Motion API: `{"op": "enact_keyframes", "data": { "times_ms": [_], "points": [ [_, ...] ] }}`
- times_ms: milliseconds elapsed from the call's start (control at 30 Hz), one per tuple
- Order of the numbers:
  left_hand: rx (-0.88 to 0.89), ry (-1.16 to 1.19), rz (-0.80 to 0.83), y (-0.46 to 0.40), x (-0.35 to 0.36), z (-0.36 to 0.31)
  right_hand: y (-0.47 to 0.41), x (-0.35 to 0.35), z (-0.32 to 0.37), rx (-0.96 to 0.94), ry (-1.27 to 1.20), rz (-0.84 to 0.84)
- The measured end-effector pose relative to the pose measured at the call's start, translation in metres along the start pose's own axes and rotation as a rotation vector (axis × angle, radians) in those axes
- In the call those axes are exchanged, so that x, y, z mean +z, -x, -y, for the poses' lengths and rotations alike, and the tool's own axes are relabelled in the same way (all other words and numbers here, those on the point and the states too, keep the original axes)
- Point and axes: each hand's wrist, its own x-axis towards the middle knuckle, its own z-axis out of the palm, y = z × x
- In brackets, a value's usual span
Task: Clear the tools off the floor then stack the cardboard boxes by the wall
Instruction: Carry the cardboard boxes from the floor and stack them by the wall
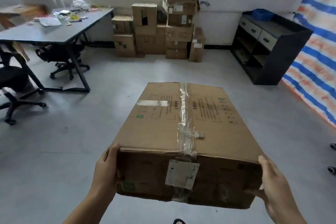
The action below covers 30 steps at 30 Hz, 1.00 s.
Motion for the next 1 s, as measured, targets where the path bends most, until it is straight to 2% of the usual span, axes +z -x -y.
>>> {"op": "enact_keyframes", "data": {
  "times_ms": [200, 400, 733, 1000],
  "points": [
    [0.013, 0.069, -0.105, -0.102, 0.049, -0.039, -0.102, 0.092, 0.071, -0.064, 0.071, 0.119],
    [0.021, 0.138, -0.153, -0.222, 0.095, -0.083, -0.195, 0.200, 0.134, -0.126, 0.081, 0.168],
    [0.107, 0.076, -0.080, -0.472, 0.168, -0.216, -0.328, 0.408, 0.256, -0.139, -0.014, 0.155],
    [0.138, 0.096, -0.016, -0.625, 0.272, -0.282, -0.458, 0.503, 0.345, -0.218, -0.040, 0.101]
  ]
}}
